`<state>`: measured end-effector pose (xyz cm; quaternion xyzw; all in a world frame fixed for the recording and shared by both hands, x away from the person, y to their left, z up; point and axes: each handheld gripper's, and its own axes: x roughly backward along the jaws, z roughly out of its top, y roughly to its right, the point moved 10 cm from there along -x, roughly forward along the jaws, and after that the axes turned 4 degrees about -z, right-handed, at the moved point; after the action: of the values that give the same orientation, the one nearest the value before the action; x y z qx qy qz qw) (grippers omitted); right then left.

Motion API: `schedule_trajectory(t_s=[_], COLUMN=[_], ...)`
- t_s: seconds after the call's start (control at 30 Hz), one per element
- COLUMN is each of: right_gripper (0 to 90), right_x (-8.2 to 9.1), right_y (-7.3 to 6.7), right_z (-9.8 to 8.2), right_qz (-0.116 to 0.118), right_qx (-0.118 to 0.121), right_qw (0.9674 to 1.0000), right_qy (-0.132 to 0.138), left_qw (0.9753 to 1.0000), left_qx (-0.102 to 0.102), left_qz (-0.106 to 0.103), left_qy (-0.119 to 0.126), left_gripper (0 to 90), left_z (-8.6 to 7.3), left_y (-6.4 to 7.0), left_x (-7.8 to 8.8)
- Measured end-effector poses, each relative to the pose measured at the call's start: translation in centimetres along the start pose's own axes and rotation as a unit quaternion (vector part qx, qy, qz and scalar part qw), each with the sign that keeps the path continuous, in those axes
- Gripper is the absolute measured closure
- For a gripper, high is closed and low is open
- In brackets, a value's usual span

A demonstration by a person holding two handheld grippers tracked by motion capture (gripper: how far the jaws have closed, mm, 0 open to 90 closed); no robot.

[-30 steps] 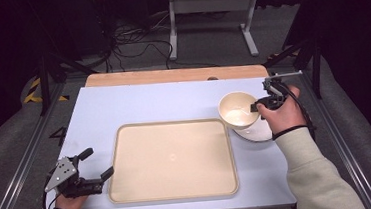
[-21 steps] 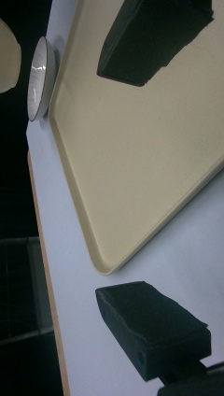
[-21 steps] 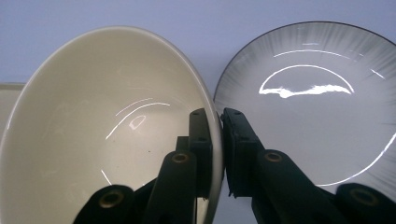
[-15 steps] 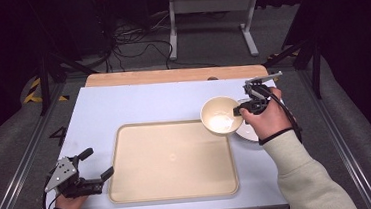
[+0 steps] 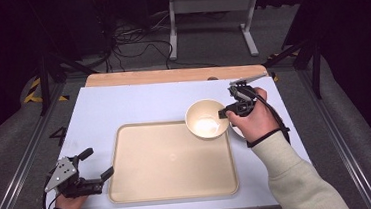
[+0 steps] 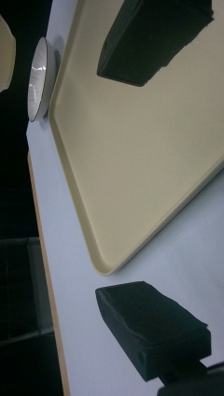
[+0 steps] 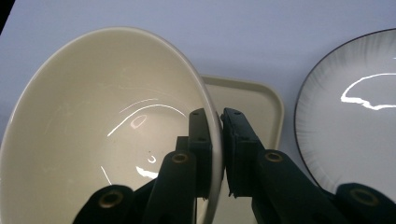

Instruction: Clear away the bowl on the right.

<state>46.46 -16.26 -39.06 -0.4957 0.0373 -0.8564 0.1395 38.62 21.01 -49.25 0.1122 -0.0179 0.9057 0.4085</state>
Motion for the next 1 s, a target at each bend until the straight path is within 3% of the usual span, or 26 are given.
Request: schedule_trajectory(t_s=[0.57,1.0], right_gripper=[82.7,82.6], right_x=[-0.7,-2.1], right_y=[-4.3,-6.8], right_z=[-0.2,-0.7], right_qz=[0.047,0.073], right_qx=[0.024,0.035], right_qw=[0.9986,0.9964], right_qy=[-0.008,-0.026], left_qw=[1.0000,1.0000], left_qx=[0.000,-0.001], left_qz=[0.002,0.002], left_qy=[0.002,0.002], left_gripper=[0.6,0.6], left_z=[0.0,0.0], left_y=[-0.1,-0.1], left_x=[0.0,0.0])
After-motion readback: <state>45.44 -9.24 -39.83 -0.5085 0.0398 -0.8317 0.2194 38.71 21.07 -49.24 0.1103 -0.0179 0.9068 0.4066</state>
